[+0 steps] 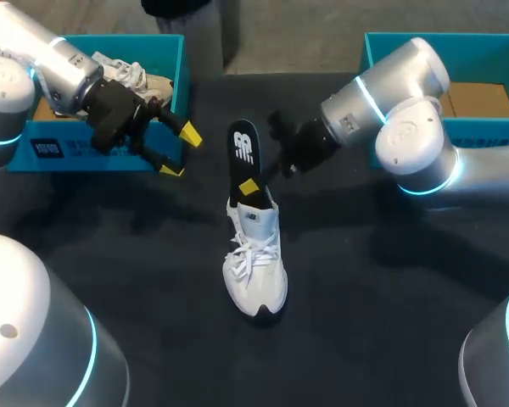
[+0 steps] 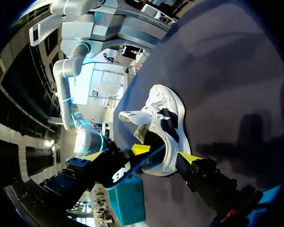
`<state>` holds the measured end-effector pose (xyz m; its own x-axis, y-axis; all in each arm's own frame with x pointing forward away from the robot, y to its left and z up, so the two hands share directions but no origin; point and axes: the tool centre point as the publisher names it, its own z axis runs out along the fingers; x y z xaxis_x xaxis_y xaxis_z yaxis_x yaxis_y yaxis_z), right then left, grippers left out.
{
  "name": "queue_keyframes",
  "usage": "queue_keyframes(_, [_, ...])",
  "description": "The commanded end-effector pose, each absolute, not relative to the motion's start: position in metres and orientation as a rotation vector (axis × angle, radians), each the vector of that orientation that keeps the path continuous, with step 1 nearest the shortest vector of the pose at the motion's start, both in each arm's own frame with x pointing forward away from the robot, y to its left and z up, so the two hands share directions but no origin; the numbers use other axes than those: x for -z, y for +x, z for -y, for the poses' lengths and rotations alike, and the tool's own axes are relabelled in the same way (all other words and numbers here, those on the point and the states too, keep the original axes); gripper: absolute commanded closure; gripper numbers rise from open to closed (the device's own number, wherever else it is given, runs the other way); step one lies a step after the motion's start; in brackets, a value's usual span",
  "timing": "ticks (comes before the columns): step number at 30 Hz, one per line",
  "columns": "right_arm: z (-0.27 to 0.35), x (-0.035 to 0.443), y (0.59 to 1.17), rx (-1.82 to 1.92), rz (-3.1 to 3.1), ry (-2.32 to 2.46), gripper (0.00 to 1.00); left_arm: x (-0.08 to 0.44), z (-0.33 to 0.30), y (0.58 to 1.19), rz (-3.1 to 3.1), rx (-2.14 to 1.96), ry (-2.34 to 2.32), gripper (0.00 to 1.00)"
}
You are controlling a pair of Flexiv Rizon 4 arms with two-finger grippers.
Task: Take the shoe out of the shoebox, open the shoe tongue, remove and reinsert the insole, then place the shoe into the shoebox
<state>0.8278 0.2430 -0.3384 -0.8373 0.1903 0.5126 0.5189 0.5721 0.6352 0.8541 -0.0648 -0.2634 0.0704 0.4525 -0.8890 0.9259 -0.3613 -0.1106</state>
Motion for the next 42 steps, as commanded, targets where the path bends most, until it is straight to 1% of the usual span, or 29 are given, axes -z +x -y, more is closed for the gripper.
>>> queue_keyframes(1, [-0.249,0.342,0.825,1.08,2.439,-0.565,1.0,0.264,0.065,0.854,-1.364,1.246,1.859,0.0])
queue_keyframes(11, [-0.249,0.355,0.811,0.992,2.431,-0.569,1.0,0.264,0.065,0.854,-1.364,1.246,1.859,0.0])
queue_keyframes(12, [-0.248,0.354,0.812,0.994,2.431,-0.572,0.97,0.264,0.065,0.854,-1.364,1.246,1.859,0.0])
queue_keyframes(15, [-0.248,0.348,0.814,1.005,2.443,-0.578,0.72,0.264,0.065,0.854,-1.364,1.246,1.859,0.0])
queue_keyframes(16, [-0.248,0.346,0.814,1.008,2.447,-0.577,0.67,0.264,0.065,0.854,-1.364,1.246,1.859,0.0])
queue_keyframes(17, [-0.247,0.343,0.815,1.01,2.457,-0.579,0.67,0.264,0.065,0.854,-1.364,1.246,1.859,0.0])
queue_keyframes(30, [-0.232,0.326,0.813,1.062,2.479,-0.648,0.61,0.264,0.065,0.854,-1.364,1.246,1.859,0.0])
queue_keyframes(33, [-0.227,0.325,0.812,1.146,2.433,-0.702,0.62,0.264,0.065,0.854,-1.364,1.246,1.859,0.0])
queue_keyframes(38, [-0.232,0.329,0.817,1.17,2.422,-0.716,0.67,0.264,0.065,0.854,-1.364,1.246,1.859,0.0])
queue_keyframes(42, [-0.24,0.334,0.821,1.16,2.414,-0.697,0.68,0.264,0.065,0.854,-1.364,1.246,1.859,0.0])
